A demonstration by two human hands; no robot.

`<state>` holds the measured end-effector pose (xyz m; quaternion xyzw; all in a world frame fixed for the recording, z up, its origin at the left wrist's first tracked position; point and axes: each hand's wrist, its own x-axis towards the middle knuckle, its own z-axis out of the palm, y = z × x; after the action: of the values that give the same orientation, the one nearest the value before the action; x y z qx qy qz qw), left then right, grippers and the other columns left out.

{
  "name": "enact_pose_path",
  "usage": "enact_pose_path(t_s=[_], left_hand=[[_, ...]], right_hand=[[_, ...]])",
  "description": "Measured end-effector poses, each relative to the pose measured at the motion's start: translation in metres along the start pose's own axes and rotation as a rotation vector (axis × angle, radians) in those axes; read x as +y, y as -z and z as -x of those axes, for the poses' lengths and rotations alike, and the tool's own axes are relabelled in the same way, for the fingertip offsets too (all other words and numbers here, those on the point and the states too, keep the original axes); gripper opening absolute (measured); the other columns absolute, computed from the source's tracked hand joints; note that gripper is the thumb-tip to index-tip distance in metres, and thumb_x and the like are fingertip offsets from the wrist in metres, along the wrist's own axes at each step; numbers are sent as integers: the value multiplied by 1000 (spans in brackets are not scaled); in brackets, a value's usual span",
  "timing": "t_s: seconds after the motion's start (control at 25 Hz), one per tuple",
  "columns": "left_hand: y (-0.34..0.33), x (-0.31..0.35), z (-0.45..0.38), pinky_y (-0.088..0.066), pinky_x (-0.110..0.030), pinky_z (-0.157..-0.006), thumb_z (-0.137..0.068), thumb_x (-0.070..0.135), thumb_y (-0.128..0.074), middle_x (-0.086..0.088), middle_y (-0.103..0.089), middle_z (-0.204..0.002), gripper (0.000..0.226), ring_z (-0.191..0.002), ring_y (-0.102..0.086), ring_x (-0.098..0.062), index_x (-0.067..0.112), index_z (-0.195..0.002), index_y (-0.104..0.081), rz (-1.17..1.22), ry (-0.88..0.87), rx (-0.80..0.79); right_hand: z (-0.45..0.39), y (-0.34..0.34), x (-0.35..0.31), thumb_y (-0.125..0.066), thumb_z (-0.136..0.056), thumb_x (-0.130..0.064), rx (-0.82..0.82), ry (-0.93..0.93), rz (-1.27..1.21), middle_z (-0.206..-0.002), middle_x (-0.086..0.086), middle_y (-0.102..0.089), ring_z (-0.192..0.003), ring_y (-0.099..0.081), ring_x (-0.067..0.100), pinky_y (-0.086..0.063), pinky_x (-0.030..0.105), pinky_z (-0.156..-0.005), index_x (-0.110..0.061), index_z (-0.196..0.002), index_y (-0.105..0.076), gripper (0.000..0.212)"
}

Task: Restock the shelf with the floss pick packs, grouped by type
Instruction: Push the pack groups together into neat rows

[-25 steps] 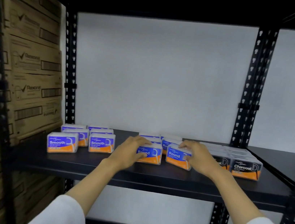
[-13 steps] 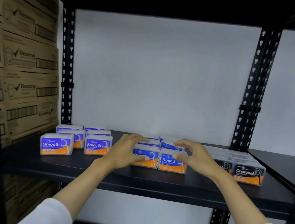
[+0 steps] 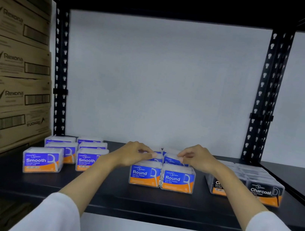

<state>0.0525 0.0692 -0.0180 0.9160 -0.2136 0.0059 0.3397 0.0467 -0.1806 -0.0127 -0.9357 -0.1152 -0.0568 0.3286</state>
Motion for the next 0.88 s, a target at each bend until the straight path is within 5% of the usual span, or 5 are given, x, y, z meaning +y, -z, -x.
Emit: enact_pose_path(t_s=[0.24, 0.52, 0.64, 0.88], left_hand=[[0, -2, 15, -50, -16, -72, -89, 45, -60, 9, -62, -120, 30, -90, -62, -1, 29, -114, -62, 84, -18, 26], [3, -5, 28, -50, -25, -91, -76, 42, -76, 13, -55, -123, 42, -114, -55, -6, 34, -114, -60, 44, -72, 13], [0, -8, 29, -52, -18, -81, -76, 37, -77, 11, -54, -124, 46, -113, -55, -7, 32, -118, -59, 50, -88, 30], [0, -10, 24, -51, -14, -75, -80, 36, -74, 9, -55, -125, 45, -106, -59, -5, 32, -120, -55, 61, -90, 8]], right_hand=[[15, 6, -1, -63, -86, -43, -119, -6, -168, -102, -4, -72, -95, -68, 11, -54, 29, -84, -18, -103, -67, 31], [25, 5, -3, -77, -74, -36, -250, 63, -82, -127, -7, -54, -118, -53, 9, -48, 25, -96, -22, -122, -54, 55], [27, -2, -2, -81, -72, -32, -226, 84, 5, -130, -13, -46, -120, -45, 4, -42, 21, -98, -23, -135, -43, 74], [23, -8, -2, -80, -73, -36, -146, 113, 24, -132, -9, -49, -114, -49, 5, -44, 16, -89, -26, -132, -46, 69]])
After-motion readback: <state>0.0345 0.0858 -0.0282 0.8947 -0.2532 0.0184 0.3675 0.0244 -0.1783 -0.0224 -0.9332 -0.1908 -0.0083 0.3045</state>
